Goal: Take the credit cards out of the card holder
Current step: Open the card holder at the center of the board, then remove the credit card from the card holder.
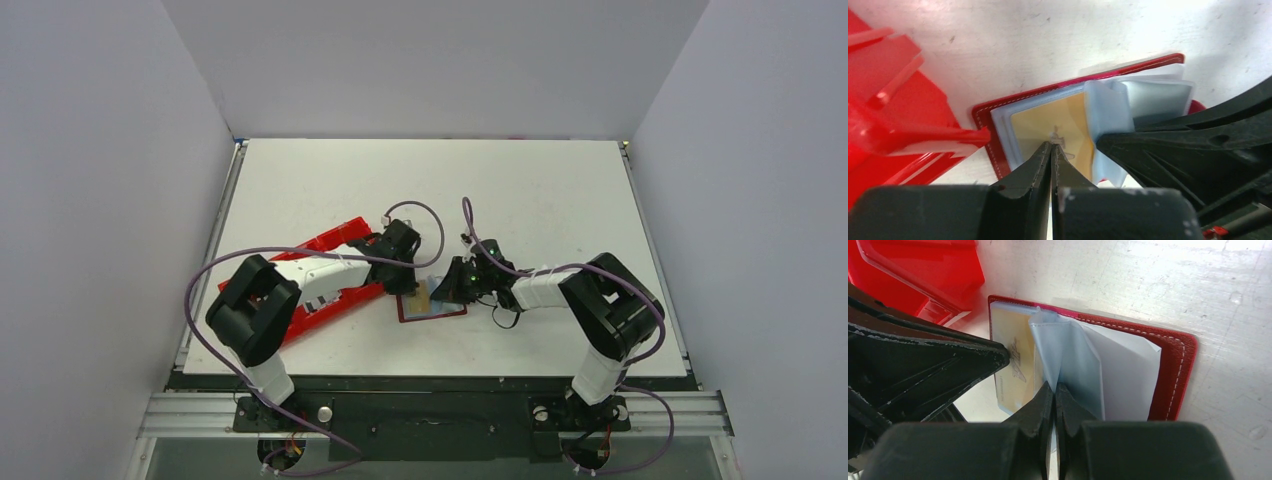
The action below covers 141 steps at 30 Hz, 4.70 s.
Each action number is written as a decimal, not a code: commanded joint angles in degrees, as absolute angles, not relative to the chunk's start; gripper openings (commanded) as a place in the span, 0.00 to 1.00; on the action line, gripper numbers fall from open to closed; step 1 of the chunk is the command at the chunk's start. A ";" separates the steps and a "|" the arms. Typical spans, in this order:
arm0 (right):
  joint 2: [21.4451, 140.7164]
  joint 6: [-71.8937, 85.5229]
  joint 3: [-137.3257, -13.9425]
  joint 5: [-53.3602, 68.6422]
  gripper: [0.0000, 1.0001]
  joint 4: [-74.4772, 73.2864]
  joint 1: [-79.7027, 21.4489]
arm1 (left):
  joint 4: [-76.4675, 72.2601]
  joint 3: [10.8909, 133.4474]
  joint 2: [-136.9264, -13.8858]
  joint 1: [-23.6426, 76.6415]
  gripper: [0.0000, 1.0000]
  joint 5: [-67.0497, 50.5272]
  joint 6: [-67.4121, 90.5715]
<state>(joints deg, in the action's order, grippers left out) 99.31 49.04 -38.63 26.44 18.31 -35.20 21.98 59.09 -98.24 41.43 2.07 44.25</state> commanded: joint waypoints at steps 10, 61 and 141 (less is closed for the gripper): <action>98.33 50.81 -38.35 29.53 0.02 21.27 -34.27 | 16.99 62.92 -102.69 43.69 0.00 0.77 43.87; 95.29 48.40 -42.04 10.43 0.00 1.79 -38.02 | 18.84 62.44 -99.40 43.56 0.00 1.56 44.36; 76.51 38.28 -38.86 -12.78 0.24 6.06 -59.43 | 15.54 74.20 -109.73 45.24 0.02 -10.68 40.92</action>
<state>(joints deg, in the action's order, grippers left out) 74.98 43.35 -37.45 -11.31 -0.38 -55.99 16.45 71.40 -108.60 45.34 -9.47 41.47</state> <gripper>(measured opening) 0.252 0.019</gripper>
